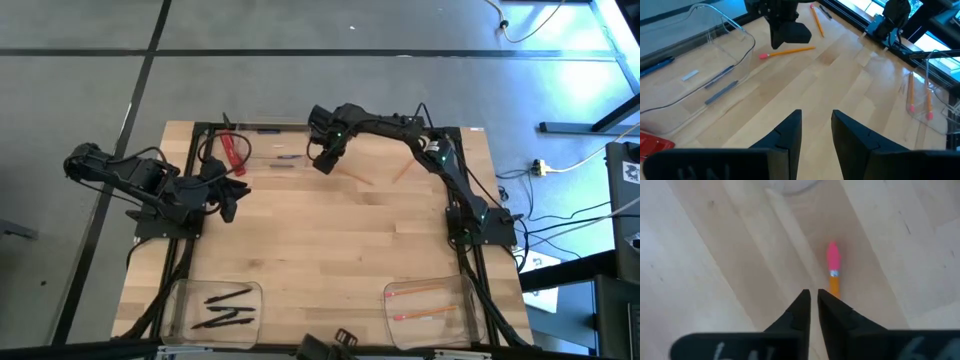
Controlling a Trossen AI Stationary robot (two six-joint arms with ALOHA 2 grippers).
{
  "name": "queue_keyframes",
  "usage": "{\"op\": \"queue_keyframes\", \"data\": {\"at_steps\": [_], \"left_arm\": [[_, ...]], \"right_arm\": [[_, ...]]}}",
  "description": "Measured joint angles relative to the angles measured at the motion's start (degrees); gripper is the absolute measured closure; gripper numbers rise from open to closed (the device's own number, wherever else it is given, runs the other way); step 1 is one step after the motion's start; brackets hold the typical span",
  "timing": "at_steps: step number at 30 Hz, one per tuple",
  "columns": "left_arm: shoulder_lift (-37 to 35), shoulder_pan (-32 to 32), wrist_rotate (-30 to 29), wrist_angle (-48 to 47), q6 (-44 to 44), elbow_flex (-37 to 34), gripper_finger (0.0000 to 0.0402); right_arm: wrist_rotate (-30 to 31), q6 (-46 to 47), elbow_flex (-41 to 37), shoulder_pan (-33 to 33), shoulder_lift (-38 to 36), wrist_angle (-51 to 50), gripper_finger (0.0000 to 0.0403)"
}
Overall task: Sort crayons/erasers/pens/pencils in bins
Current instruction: Put the yellow pencil into the bottom right transparent bin
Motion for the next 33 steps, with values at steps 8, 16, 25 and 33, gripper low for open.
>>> {"op": "queue_keyframes", "data": {"at_steps": [8, 16, 25, 33], "left_arm": [[0.0, 0.0, 0.0, 0.0, 0.2, 0.0, 0.0305], [0.0, 0.0, 0.0, 0.0, 0.2, 0.0, 0.0305], [0.0, 0.0, 0.0, 0.0, 0.2, 0.0, 0.0305], [0.0, 0.0, 0.0, 0.0, 0.1, 0.0, 0.0305]], "right_arm": [[0.1, -1.9, -0.3, -0.1, -0.1, 3.1, 0.0311], [3.0, -2.2, -0.4, 0.3, 1.9, 3.7, 0.0289], [3.1, -3.0, -0.4, 0.3, 2.7, 6.5, 0.0291], [3.1, -3.4, -0.4, 0.3, 2.7, 6.5, 0.029]]}}
